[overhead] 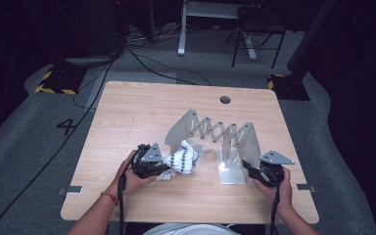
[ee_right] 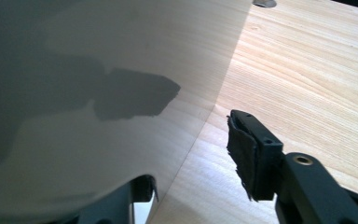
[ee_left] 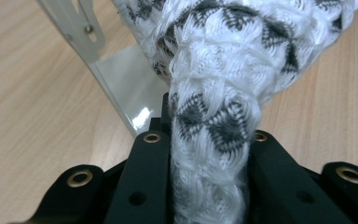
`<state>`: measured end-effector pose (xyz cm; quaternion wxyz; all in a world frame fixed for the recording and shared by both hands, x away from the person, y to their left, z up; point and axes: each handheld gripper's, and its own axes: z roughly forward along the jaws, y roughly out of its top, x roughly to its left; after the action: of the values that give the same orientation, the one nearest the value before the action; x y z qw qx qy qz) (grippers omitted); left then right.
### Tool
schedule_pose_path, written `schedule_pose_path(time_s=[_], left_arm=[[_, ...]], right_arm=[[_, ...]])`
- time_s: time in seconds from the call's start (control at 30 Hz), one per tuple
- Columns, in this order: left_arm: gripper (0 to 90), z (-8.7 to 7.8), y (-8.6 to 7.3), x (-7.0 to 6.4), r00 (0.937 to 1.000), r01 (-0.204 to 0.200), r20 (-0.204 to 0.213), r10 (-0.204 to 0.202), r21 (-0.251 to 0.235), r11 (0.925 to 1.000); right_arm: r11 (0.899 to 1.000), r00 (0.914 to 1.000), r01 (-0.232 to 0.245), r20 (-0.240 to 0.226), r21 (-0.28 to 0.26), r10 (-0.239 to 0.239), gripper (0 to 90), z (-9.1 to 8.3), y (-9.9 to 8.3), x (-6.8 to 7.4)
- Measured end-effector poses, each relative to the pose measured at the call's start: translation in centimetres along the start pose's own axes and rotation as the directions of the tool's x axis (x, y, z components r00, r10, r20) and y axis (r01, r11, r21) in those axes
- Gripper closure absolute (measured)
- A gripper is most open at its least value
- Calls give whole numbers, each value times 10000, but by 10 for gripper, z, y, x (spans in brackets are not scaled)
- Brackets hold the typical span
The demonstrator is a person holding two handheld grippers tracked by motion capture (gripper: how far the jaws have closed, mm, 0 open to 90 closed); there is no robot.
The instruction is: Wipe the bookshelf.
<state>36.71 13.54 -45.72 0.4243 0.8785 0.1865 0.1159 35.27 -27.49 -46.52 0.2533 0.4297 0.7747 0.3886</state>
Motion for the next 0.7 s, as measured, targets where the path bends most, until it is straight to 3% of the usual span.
schedule_pose_path(time_s=[0.1, 0.2, 0.33, 0.4, 0.47, 0.57, 0.6, 0.63, 0.7], left_arm=[[794, -13, 1, -2, 9992, -221, -335, 224, 85, 9997], [793, -13, -5, 3, 9959, -374, -783, 450, 966, 9946], [790, -14, -18, 16, 9948, 250, -1016, -114, 1342, 9906], [789, -17, -22, 24, 9902, 541, -1356, -346, 1429, 9883], [789, -21, -26, 32, 9859, 868, -1530, -678, 1212, 9888], [790, -29, -32, 45, 9736, 1511, -1819, -1380, 599, 9867], [789, -29, -32, 45, 9736, 1511, -1819, -1380, 599, 9867], [789, -31, -35, 52, 9635, 1974, -1898, -1890, 262, 9800], [789, -32, -36, 58, 9525, 2172, -2148, -2161, -187, 9759]], right_arm=[[10000, 10000, -64, -67, -25, 64, 590, 1, 0, -6], [9999, 9998, -131, -129, 9, 131, 604, 2, 0, -12], [9997, 9994, -224, -267, -56, 222, 617, 3, 0, -19], [9997, 9993, -259, -272, -50, 258, 622, 4, 0, -21], [9998, 9991, -179, -389, -81, 176, 640, 4, 0, -22], [9998, 9983, -153, -559, -116, 146, 682, 5, 1, -22], [9999, 9977, -58, -672, -125, 49, 686, 5, 1, -21], [9999, 9974, -2, -717, -131, -7, 698, 5, 1, -21], [9997, 9967, 158, -792, -186, -172, 727, 6, 2, -21]])
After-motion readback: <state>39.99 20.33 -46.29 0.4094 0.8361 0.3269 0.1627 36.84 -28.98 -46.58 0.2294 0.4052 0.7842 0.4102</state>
